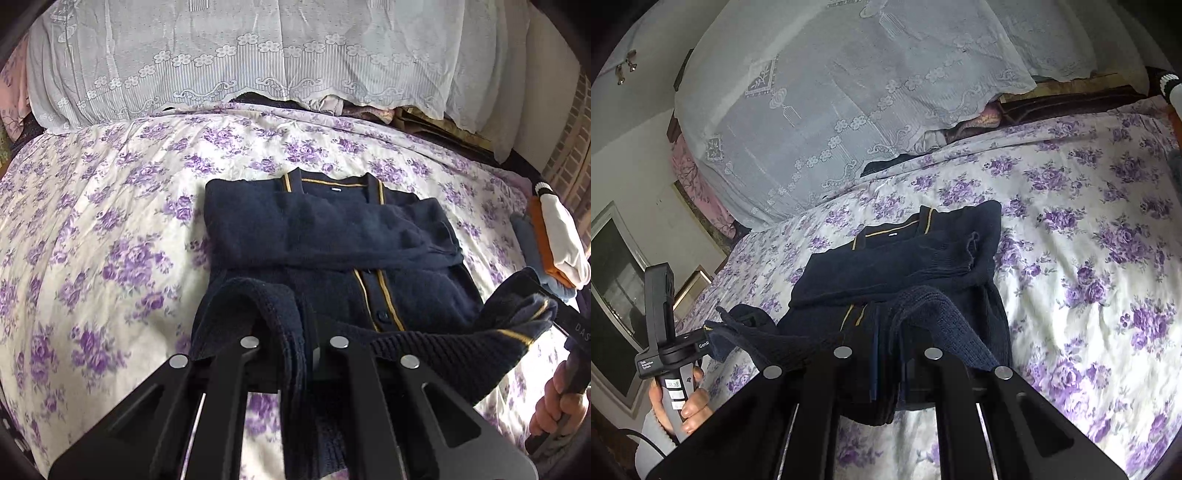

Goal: Fold small clothes

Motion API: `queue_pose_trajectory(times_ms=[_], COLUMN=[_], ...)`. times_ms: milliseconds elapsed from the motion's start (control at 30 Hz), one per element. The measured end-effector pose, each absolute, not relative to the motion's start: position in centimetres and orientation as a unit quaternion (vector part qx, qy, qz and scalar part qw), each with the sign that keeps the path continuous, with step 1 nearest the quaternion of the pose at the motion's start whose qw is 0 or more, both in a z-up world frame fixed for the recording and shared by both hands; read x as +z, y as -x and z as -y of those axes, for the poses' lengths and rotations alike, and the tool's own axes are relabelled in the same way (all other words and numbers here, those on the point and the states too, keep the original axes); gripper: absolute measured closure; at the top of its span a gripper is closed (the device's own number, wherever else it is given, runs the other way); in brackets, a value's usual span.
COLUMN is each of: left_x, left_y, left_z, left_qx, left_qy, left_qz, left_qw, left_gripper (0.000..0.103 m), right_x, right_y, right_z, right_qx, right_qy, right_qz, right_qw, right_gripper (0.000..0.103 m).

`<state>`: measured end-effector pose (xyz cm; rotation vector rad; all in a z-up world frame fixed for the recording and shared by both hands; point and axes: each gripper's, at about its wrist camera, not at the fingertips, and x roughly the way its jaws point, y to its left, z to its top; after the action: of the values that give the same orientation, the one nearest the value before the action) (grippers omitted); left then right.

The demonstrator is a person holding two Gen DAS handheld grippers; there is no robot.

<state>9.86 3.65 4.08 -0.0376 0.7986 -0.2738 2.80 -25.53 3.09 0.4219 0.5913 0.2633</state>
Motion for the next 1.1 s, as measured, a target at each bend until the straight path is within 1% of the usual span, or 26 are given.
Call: queue_pose_trajectory(times_ms=[300, 533, 800, 1100], left_x=[5.4, 6.2, 4.6, 2.0], left_y=[-13.9, -17.6, -22.4, -25.5], left_z=[-3.1, -2.9, -3.1, -2.3], left_qx=[-0.117, -0.097, -0.073, -0.045], left_qy=[0.019, 0.022, 0.037, 0.023], left_qz=[-0.390, -0.383, -0.395, -0.406], left_qw=[0.913, 0.918, 0.915, 0.912], left_gripper=[0.096, 0.096, 0.096, 0.097], right_x=[4.6, 5.3, 3.8, 1.1], right_y=[-7.1, -11.5, -16.4, -20.4], right_z=[25.4, 26.0, 28.0, 28.2], right_qx=[0.107, 0.093, 0.083, 0.063], right_qy=[-0.179, -0.183, -0.245, -0.261], right_qz=[-0.274, -0.263, -0.266, -0.282], right_qw=[0.939, 0.943, 0.929, 0.921], right_gripper=[0.094, 0.094, 0.094, 0.094])
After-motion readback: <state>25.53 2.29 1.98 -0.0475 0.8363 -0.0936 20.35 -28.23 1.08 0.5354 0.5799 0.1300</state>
